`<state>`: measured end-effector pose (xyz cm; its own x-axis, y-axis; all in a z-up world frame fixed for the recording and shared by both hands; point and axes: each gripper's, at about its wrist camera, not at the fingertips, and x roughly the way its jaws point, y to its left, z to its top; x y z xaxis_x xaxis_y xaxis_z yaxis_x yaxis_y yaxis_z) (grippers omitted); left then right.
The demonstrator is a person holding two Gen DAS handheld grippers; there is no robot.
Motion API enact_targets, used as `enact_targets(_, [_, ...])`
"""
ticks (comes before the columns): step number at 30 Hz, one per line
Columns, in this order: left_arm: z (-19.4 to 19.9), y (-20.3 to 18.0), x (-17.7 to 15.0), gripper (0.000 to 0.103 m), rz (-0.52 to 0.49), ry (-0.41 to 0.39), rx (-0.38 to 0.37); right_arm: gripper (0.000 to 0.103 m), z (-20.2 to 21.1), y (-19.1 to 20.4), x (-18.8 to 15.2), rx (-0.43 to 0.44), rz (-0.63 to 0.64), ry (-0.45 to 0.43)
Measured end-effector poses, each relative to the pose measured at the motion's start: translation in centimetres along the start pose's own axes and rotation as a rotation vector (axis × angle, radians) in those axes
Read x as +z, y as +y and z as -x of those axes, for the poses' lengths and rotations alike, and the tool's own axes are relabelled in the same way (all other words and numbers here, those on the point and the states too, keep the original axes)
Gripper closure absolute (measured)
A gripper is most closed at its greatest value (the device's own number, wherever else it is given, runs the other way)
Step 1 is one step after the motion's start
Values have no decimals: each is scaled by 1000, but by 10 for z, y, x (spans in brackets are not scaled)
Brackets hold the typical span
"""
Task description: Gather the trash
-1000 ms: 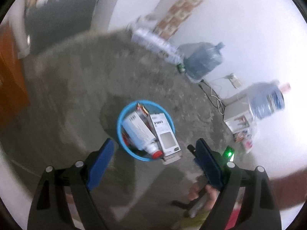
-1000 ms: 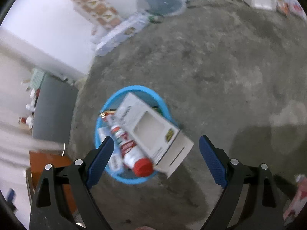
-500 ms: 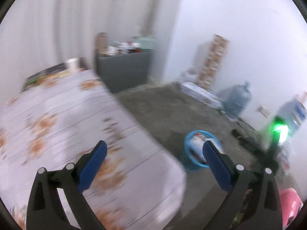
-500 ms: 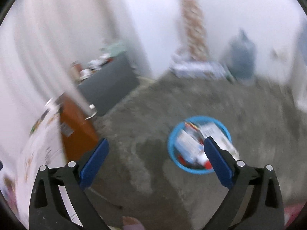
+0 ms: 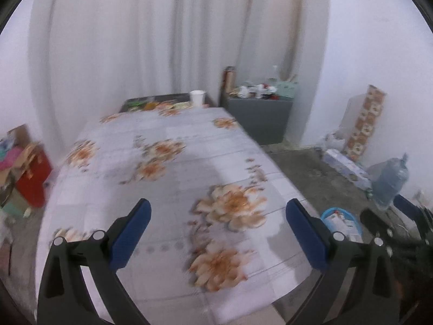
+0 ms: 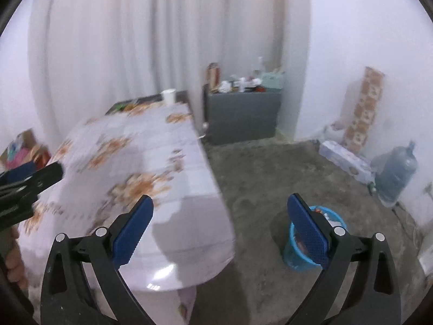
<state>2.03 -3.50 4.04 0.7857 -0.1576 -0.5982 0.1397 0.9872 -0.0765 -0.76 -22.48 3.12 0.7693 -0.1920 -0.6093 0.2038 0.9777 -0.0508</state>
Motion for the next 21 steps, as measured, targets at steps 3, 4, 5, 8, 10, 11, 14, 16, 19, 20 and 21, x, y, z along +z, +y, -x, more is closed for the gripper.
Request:
enact_targets(3, [6, 3, -7, 5, 4, -10, 57, 8, 8, 15, -6, -12, 10, 14])
enact_targets(4, [8, 2, -8, 5, 2, -11, 65, 8, 12, 17, -8, -23, 12, 8])
enact_targets(5, [10, 1, -10, 5, -5, -12, 71, 8, 13, 19, -10, -36, 14, 3])
enact_targets(8, [16, -2, -13, 5, -8, -17, 67, 8, 26, 19, -15, -106, 27, -14])
enact_targets(10, [16, -3, -14, 5, 7, -4, 61, 8, 26, 21, -16, -148, 36, -11])
enact_targets(11, [16, -4, -15, 5, 22, 12, 44, 8, 27, 18, -17, -180, 38, 2])
enact_targets(14, [13, -7, -22, 5, 88, 90, -82, 8, 22, 9, -24, -245, 29, 66])
enact_targets(16, [11, -14, -28, 5, 80, 119, -77, 8, 21, -1, -28, -269, 2, 84])
enact_targets(19, [6, -30, -38, 5, -2, 171, -29, 8, 24, -14, -34, -276, -47, 101])
enact_targets(20, [4, -34, -40, 5, -34, 183, -9, 8, 24, -19, -36, -277, -64, 103])
enact_targets(21, [4, -37, -42, 5, -55, 188, 10, 8, 25, -22, -38, -279, -74, 105])
